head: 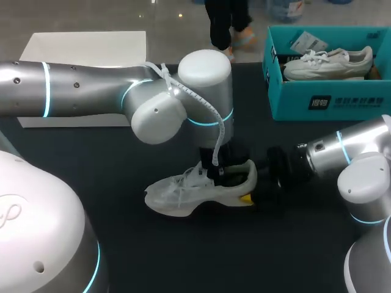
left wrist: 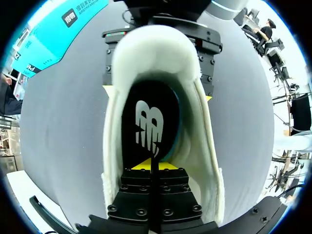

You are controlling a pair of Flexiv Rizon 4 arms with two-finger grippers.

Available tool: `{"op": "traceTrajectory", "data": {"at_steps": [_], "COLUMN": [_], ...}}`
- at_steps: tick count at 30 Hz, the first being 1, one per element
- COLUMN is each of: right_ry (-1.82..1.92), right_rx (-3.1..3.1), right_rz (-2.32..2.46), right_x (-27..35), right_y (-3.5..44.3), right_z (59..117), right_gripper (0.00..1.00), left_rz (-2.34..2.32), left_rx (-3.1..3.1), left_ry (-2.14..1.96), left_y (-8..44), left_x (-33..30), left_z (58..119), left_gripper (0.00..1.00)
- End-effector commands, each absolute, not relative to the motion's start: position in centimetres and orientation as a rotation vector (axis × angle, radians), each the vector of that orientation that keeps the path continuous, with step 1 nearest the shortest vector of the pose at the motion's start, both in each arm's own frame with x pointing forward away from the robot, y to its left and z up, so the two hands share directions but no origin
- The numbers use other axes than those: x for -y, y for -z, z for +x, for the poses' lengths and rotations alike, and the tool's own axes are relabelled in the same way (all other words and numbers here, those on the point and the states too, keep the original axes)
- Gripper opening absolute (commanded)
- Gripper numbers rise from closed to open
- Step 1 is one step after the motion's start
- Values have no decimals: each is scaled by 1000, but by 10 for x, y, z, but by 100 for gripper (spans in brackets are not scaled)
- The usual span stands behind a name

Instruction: Take the shoe out of the shoebox, open the shoe tongue, remove and reinsert the insole, then place the shoe into the shoebox

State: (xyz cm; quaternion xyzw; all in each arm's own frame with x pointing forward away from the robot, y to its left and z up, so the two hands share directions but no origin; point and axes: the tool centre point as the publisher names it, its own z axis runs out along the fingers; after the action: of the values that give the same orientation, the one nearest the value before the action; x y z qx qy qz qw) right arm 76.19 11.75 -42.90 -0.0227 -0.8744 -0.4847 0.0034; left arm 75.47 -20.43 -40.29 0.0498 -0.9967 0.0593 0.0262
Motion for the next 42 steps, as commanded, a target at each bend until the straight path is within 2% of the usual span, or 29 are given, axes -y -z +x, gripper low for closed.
{"op": "traceTrajectory", "data": {"at_steps": [1,15,31,32,34,37,42], "right_ry": [1514,1514,1514,1514,1514,1514,1514], "right_rx": [2744,2744,2744,2744,2744,2744,2744], "right_rz": [-71,-71,-71,-71,-71,-71,-71], "right_x": [-119,-119,-119,-119,-119,-119,-119], "right_y": [434,434,434,434,434,434,434], "right_z": [762,762,762,762,762,762,762], "right_gripper": [0,0,0,0,0,0,0], "left_rz": [166,75,29,35,44,50,78], "left_rx": [3008,2781,2728,2737,2743,2776,2830], "left_ry": [-284,-510,-629,-634,-637,-640,-625], "left_y": [386,344,340,341,341,339,346], "left_x": [187,186,223,224,224,223,218], "left_z": [768,747,733,733,733,733,736], "left_gripper": [0,0,0,4,26,47,48]}}
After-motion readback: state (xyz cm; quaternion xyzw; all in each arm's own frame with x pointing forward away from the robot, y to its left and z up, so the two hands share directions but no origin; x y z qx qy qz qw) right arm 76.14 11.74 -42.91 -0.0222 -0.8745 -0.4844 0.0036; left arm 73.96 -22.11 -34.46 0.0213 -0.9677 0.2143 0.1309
